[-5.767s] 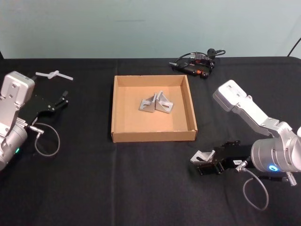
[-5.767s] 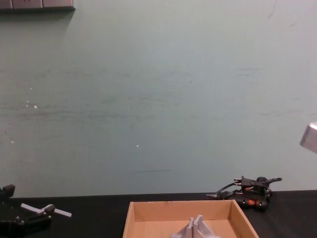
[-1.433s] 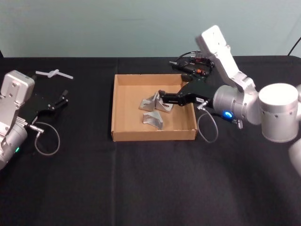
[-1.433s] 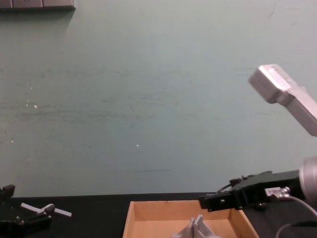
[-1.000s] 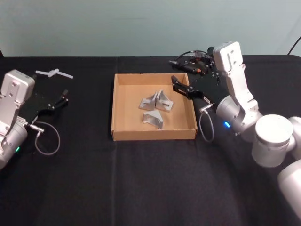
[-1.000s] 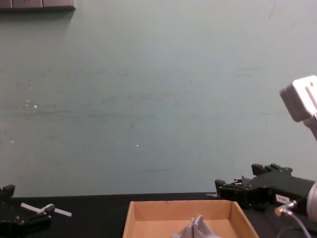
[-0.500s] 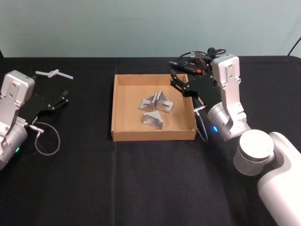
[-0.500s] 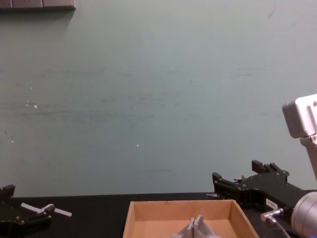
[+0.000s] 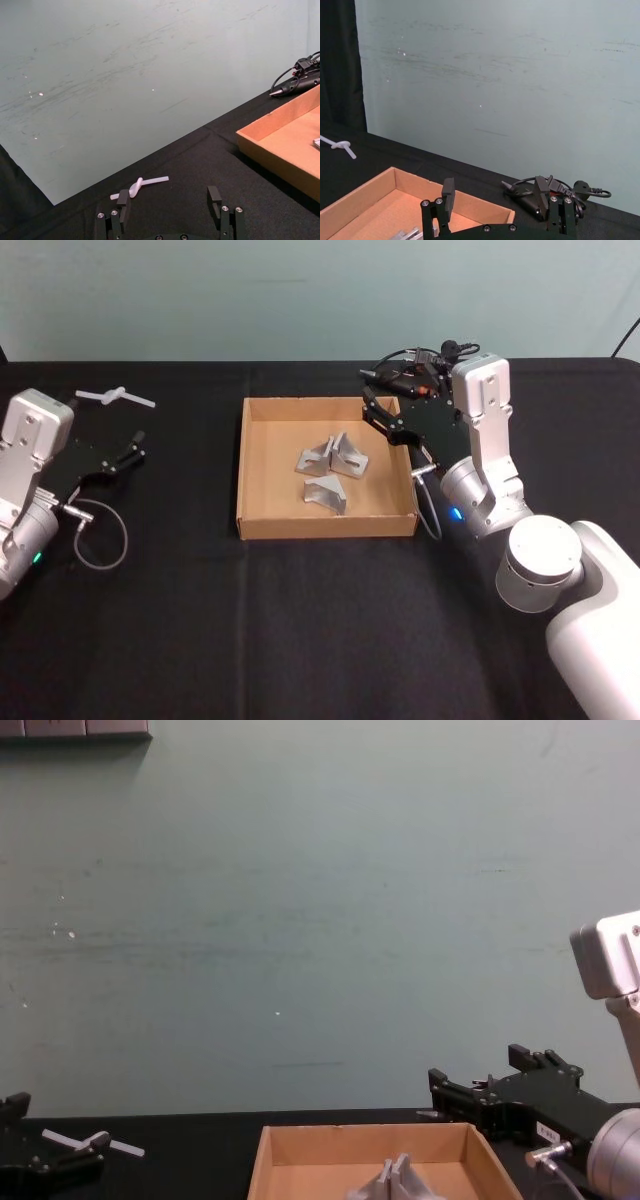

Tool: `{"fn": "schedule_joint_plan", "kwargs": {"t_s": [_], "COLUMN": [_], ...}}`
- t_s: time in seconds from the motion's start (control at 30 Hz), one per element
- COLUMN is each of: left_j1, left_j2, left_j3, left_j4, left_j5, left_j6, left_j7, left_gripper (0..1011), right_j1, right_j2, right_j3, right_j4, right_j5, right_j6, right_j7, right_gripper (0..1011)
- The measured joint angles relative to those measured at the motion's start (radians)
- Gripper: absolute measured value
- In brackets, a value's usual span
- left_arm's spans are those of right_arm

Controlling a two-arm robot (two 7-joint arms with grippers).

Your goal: Use one hand to pick up the angle iron from the table and place it into the box.

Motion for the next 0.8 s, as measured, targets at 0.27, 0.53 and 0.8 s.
{"fn": "schedule_joint_plan", "kwargs": {"t_s": [0.27,0.53,0.8], "left_j1": [0.0,0.0,0.0], "left_j2": [0.0,0.0,0.0], "left_j3": [0.0,0.0,0.0], "left_j4": [0.0,0.0,0.0], "left_j5": [0.0,0.0,0.0], "left_j6": [0.0,0.0,0.0], "left_j7": [0.0,0.0,0.0], "left_gripper": [1005,1005,1005], "right_j1": [0.0,0.0,0.0], "right_j2": [0.0,0.0,0.0], "right_j3": [-0.001,-0.002,-0.002], "right_j4": [0.002,0.002,0.003], "right_j5": [-0.001,-0.002,-0.002], "right_j6": [-0.004,-0.006,-0.007], "right_j7": [-0.001,-0.002,-0.003], "right_gripper": [1000,1000,1000]}}
